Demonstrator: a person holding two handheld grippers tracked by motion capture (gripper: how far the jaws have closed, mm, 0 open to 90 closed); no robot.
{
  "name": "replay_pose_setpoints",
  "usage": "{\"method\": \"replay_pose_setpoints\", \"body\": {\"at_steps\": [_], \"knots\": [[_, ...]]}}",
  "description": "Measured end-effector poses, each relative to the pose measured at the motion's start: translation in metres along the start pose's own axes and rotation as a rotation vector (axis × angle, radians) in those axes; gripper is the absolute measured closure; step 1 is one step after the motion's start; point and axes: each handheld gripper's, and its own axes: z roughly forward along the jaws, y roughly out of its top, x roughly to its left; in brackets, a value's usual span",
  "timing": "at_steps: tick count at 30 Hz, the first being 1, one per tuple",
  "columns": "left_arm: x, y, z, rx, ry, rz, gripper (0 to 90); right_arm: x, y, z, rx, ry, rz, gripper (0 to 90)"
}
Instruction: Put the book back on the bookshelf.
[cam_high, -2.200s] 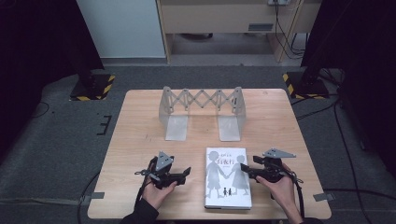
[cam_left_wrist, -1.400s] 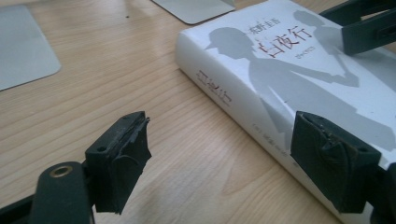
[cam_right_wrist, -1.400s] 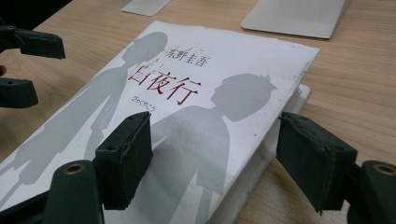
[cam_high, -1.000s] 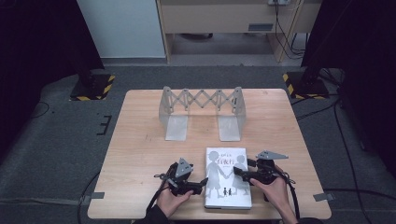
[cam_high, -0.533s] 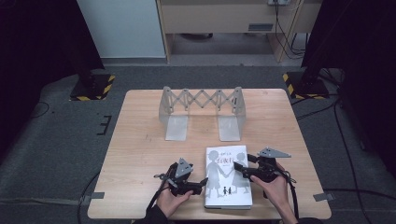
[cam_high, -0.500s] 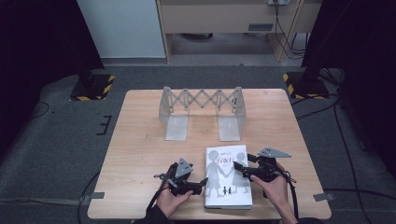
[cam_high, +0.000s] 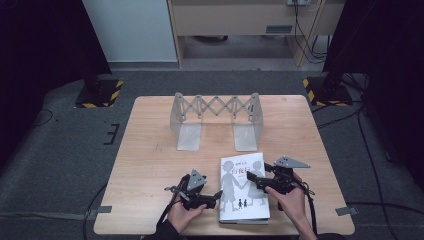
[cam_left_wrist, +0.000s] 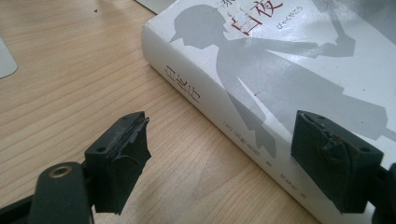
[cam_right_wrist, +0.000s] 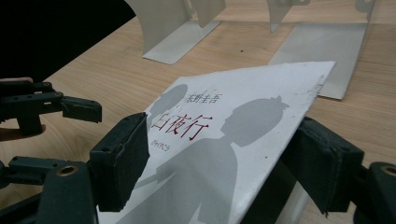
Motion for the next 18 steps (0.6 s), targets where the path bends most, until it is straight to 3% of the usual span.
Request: {"method": "replay_pose_setpoints", "body": {"at_steps": [10,14,18], "knots": [[0.0,0.0,0.0,-0.003,-0.002,-0.005,18.0,0.006,0.003,0.005,-0.011,0.025,0.021,22.3],[0.001,-0.001,0.0,-0.005,-0.004,-0.01,17.9,0.007,0.001,0.008,0.003,0.025,0.017,21.3],[0.001,-0.001,0.0,-0.006,-0.004,-0.013,17.9,0.011,-0.003,0.014,0.043,0.055,0.037,22.1]]}}
